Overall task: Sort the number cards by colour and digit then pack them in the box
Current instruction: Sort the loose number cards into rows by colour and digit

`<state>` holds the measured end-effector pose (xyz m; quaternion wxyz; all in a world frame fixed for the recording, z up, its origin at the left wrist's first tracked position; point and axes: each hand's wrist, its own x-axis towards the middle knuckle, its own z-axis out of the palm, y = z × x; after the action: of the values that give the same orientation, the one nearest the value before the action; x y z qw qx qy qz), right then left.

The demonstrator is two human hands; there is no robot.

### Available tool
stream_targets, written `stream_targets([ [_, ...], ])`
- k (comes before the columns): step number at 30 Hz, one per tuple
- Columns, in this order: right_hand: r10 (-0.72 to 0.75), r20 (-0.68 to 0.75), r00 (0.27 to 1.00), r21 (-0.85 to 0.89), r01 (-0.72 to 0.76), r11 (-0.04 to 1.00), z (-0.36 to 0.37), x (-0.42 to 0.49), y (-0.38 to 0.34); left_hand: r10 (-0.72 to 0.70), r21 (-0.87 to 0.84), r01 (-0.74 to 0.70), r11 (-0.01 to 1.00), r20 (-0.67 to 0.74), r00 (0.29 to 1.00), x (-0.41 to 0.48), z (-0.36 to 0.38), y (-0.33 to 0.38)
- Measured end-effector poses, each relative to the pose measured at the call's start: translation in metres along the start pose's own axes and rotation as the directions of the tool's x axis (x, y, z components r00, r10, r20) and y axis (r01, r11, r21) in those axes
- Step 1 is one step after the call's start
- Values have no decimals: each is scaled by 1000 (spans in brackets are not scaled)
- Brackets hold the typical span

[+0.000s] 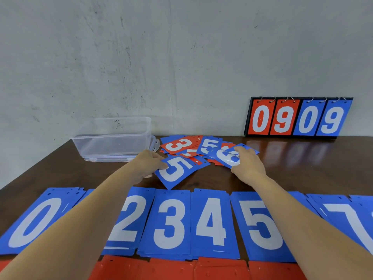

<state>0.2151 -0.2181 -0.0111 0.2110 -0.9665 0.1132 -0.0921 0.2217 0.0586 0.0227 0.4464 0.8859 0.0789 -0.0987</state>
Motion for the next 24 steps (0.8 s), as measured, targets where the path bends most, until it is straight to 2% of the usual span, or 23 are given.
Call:
stream_targets([
  [3, 23, 30, 999, 100, -25, 995, 1, 1, -2, -4, -12, 4, 1000, -1, 1000, -4, -7, 0],
  [7, 73, 46, 996, 91, -77, 993, -4, 4, -3, 16, -11, -17, 1000, -5, 1000, -14, -13, 3],
  [12, 114, -2, 994, 229, -110, 967, -8, 6, 0, 60, -66, -61, 996, -30, 998, -29, -16, 7],
  [17, 93, -4, 996, 544, -76, 836, -20, 0, 1, 104, -108, -102, 989, 13, 994, -46, -10, 15],
  [21, 63, -84, 994, 625, 4, 780, -38, -5, 3, 134, -189, -123, 974, 44, 990, -59, 1, 21],
  [24, 41, -61, 997, 662, 9, 750, -53, -12, 5, 158, -232, -144, 962, 44, 986, -64, 9, 24],
])
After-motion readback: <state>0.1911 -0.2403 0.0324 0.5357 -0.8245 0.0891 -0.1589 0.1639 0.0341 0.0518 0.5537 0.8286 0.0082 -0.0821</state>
